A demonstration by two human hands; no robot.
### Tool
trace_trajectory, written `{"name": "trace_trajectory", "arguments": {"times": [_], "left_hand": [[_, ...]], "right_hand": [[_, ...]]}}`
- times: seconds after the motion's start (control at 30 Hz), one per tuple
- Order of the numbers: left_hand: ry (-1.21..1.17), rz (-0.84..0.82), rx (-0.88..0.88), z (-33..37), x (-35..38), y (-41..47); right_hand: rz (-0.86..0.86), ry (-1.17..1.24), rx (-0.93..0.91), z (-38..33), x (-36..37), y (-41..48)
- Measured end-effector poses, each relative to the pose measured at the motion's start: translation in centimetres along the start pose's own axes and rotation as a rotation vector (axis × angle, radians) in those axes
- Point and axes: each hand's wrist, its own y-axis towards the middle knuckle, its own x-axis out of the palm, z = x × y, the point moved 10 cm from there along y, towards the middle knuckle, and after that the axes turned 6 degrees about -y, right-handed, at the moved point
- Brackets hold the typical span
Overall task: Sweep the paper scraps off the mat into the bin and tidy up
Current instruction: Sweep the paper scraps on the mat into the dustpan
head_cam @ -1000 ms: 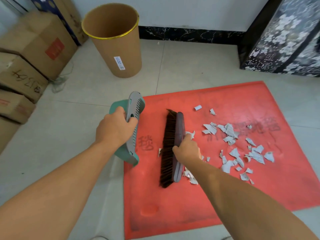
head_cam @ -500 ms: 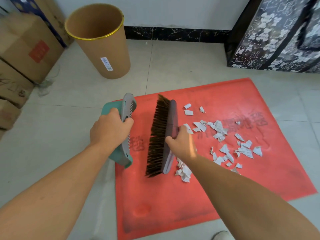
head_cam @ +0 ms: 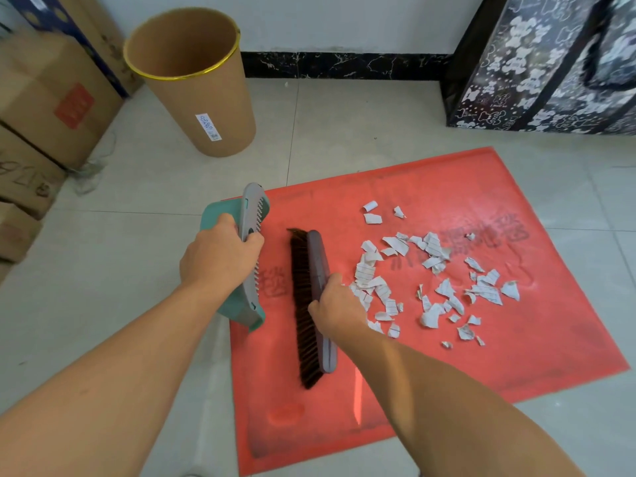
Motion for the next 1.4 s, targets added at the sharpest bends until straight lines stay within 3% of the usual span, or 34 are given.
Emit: {"name": "trace_trajectory", "arguments": {"times": [0.2,0.33,0.6,0.8,1.1,1.4], "left_hand": [[0.022,-0.059,0.029,2.3,1.5,-0.6],[0.024,-0.056,0.033,2.9,1.7,-1.0],[0.02,-0.046,0.027,2.6,1.3,-1.2],[0.03,-0.045,-0.006,1.6,1.0,-0.6],[0.022,-0.027,0.023,2.4,1.2,-1.1],[0.026,-0.033,0.045,3.5,1.4,-1.7]], "right_hand": [[0.085,-0.082,0.092,4.2,-4.1,0.1],[0.126,-0.123,0.031,4.7,-6.4,0.3],[0.06,0.11,-0.071,0.0,-4.2,-1.1],[0.0,-0.051,-0.106,-0.7,-0.3,-2.3],[0.121,-0.122,-0.012,4.2,-6.3,0.0],[0.149,-0.048,-0.165,2.5,-7.9,0.1]]}}
